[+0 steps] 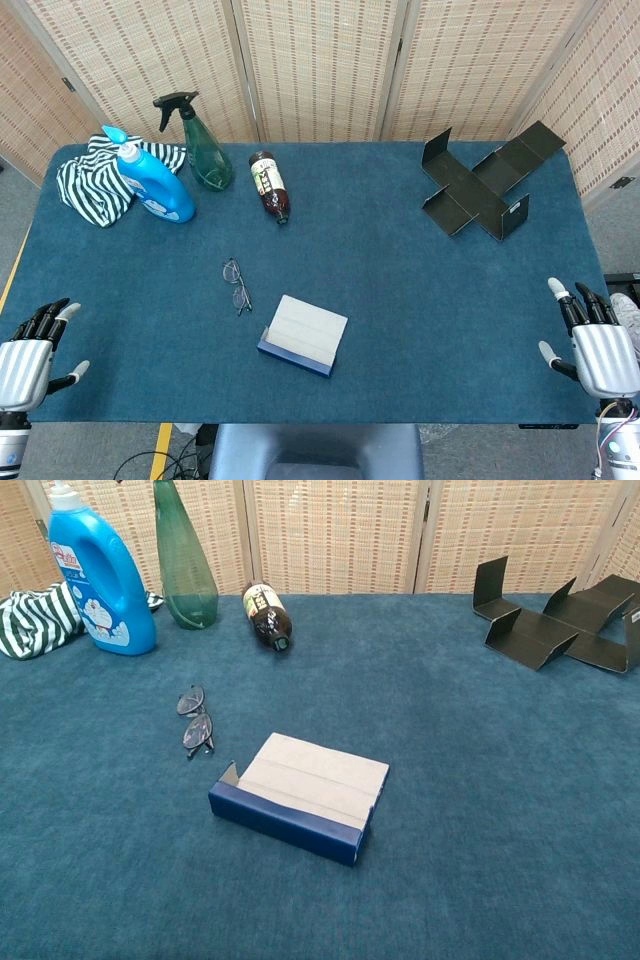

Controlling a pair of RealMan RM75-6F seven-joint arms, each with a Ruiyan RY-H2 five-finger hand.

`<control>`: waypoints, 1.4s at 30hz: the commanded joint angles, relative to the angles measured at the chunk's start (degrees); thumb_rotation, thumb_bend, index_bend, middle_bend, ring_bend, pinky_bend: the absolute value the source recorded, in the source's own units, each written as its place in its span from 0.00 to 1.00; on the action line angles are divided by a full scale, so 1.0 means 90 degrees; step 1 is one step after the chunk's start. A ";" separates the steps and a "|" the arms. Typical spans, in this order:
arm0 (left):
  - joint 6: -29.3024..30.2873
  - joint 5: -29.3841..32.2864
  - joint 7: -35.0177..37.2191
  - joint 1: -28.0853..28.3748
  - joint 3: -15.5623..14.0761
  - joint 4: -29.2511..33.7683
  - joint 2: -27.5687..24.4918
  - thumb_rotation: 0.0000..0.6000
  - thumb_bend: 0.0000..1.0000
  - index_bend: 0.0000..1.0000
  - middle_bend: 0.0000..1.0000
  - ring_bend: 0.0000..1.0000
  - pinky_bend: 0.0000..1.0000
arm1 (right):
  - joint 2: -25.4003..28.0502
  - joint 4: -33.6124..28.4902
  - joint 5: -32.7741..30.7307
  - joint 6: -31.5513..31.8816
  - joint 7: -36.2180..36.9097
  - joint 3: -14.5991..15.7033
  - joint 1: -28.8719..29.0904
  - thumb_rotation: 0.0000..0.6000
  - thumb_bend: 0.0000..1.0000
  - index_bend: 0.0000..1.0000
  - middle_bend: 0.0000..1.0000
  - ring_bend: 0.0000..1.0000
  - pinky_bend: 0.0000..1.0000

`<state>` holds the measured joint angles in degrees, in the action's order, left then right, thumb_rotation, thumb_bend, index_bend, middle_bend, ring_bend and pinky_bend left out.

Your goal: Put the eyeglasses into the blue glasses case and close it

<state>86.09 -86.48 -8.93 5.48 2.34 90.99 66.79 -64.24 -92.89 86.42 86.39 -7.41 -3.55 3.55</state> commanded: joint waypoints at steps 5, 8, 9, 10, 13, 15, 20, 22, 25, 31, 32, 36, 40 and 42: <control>0.0008 -0.0024 0.0015 -0.0001 -0.0010 0.0009 -0.0006 1.00 0.22 0.18 0.15 0.16 0.29 | 0.0009 -0.0012 0.0022 0.0046 0.0007 -0.0008 -0.0015 1.00 0.27 0.03 0.20 0.13 0.13; -0.0001 -0.0068 0.0026 0.0013 -0.0025 0.0005 -0.0007 1.00 0.22 0.18 0.15 0.16 0.29 | -0.0001 -0.0005 0.0026 0.0074 0.0031 -0.0001 -0.0037 1.00 0.27 0.03 0.20 0.14 0.13; -0.0006 -0.0077 0.0028 0.0021 -0.0023 0.0005 -0.0006 1.00 0.22 0.18 0.15 0.16 0.29 | -0.0003 -0.0006 0.0025 0.0085 0.0039 0.0001 -0.0046 1.00 0.27 0.03 0.20 0.14 0.13; 0.0006 -0.0093 0.0033 0.0029 -0.0013 0.0007 -0.0005 1.00 0.22 0.18 0.16 0.17 0.29 | -0.0003 -0.0006 0.0033 0.0110 0.0051 -0.0001 -0.0058 1.00 0.27 0.03 0.20 0.14 0.13; 0.0045 -0.0190 0.0065 0.0075 0.0016 -0.0020 0.0002 1.00 0.22 0.18 0.25 0.25 0.29 | 0.0018 -0.0003 0.0047 0.0169 0.0068 -0.0021 -0.0075 1.00 0.27 0.03 0.20 0.15 0.13; 0.0029 -0.0251 0.0072 0.0127 0.0033 -0.0047 -0.0014 1.00 0.22 0.19 0.32 0.31 0.29 | 0.0053 -0.0014 0.0050 0.0180 0.0049 -0.0045 -0.0065 1.00 0.27 0.03 0.20 0.16 0.14; -0.0107 -0.0533 0.0118 0.0358 0.0051 -0.0039 -0.0079 1.00 0.22 0.20 0.46 0.41 0.38 | 0.0180 -0.0094 0.0112 0.0214 -0.0045 -0.0119 -0.0009 1.00 0.27 0.03 0.20 0.17 0.15; -0.0227 -0.0737 0.0232 0.0514 0.0028 -0.0032 -0.0104 1.00 0.22 0.20 0.55 0.48 0.52 | 0.0216 -0.0120 0.0118 0.0221 -0.0062 -0.0147 0.0009 1.00 0.27 0.03 0.20 0.18 0.15; -0.0475 -0.0960 0.0576 0.0789 0.0025 0.0051 -0.0135 1.00 0.22 0.22 0.67 0.60 0.70 | 0.0245 -0.0138 0.0125 0.0205 -0.0077 -0.0165 0.0034 1.00 0.27 0.03 0.21 0.18 0.16; -0.1096 -0.1519 0.1151 0.1473 -0.0036 0.0251 -0.0122 1.00 0.22 0.24 0.84 0.75 0.84 | 0.0299 -0.0178 0.0114 0.0140 -0.0109 -0.0173 0.0074 1.00 0.27 0.03 0.21 0.19 0.17; -0.1199 -0.1586 0.1275 0.1581 -0.0049 0.0272 -0.0093 1.00 0.22 0.24 0.86 0.77 0.84 | 0.0300 -0.0186 0.0115 0.0139 -0.0131 -0.0174 0.0077 1.00 0.27 0.03 0.21 0.19 0.17; -0.1714 -0.1806 0.1544 0.2069 -0.0090 0.0232 0.0122 1.00 0.22 0.25 0.90 0.81 0.86 | 0.0289 -0.0199 0.0125 0.0129 -0.0155 -0.0162 0.0083 1.00 0.27 0.03 0.21 0.20 0.18; -0.2130 -0.1992 0.1526 0.2476 -0.0129 0.0190 0.0409 1.00 0.22 0.25 0.94 0.84 0.89 | 0.0294 -0.0194 0.0071 0.0102 -0.0186 -0.0165 0.0082 1.00 0.27 0.03 0.22 0.20 0.18; -0.2344 -0.2036 0.1576 0.2667 -0.0152 0.0175 0.0554 1.00 0.22 0.26 0.94 0.85 0.89 | 0.0283 -0.0186 0.0067 0.0120 -0.0216 -0.0171 0.0079 1.00 0.27 0.03 0.22 0.20 0.18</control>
<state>66.54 -104.06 4.81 28.00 1.29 92.74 70.49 -61.70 -94.58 87.05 87.48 -9.33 -5.08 4.27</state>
